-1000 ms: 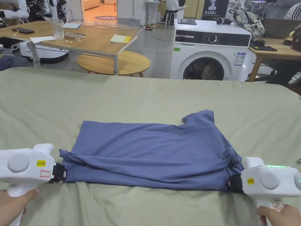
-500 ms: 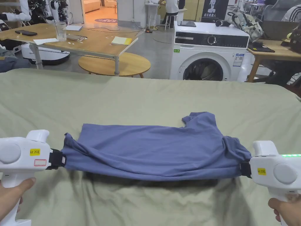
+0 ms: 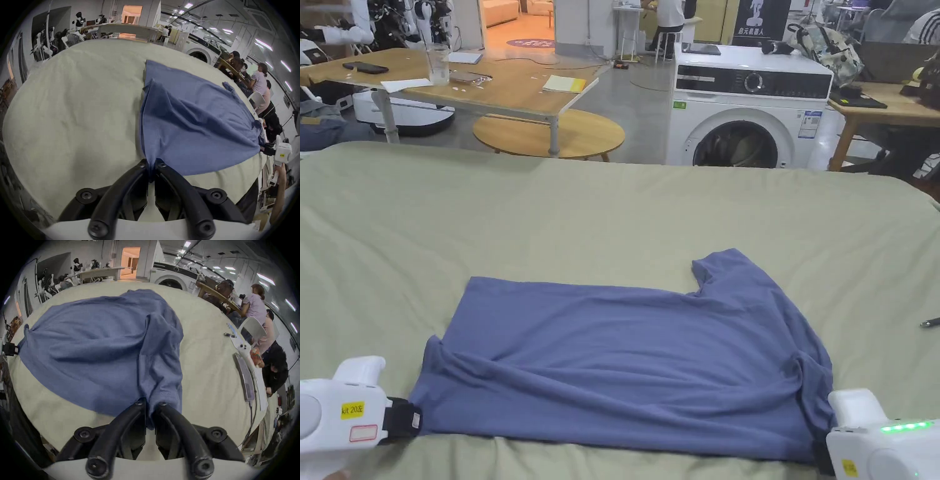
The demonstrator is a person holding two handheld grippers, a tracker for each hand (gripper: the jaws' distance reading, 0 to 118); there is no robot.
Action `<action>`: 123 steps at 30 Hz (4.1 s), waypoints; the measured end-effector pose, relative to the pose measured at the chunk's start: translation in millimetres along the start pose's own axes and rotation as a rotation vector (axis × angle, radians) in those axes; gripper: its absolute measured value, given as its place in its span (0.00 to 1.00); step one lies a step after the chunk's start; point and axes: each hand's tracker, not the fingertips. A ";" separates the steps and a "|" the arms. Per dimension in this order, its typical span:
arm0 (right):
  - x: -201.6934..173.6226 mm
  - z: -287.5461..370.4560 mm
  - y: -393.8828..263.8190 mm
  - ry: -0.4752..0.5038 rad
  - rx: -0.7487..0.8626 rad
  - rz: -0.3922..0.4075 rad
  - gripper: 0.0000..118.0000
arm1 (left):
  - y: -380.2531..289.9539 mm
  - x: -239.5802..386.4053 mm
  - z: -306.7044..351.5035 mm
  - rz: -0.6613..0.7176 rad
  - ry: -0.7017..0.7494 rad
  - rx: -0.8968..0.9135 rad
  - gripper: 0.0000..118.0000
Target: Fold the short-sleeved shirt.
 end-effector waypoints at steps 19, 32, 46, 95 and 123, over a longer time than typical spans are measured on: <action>-36.3 67.0 56.2 0.007 0.458 -0.178 0.42 | 43.2 64.6 43.1 -0.104 0.004 0.369 0.33; -72.4 95.3 66.7 -0.166 0.613 -0.098 0.00 | 55.5 87.4 54.2 -0.110 -0.013 0.517 0.00; -90.6 69.2 114.4 0.007 0.653 -0.134 0.00 | 99.7 75.0 30.5 -0.071 -0.004 0.479 0.00; 58.5 -153.7 292.6 0.103 0.013 -0.164 0.52 | 238.7 36.0 -71.9 -0.115 -0.024 0.210 0.00; 65.9 -31.5 248.4 0.146 0.231 -0.168 0.00 | 216.5 42.0 -23.4 -0.095 -0.044 0.279 0.00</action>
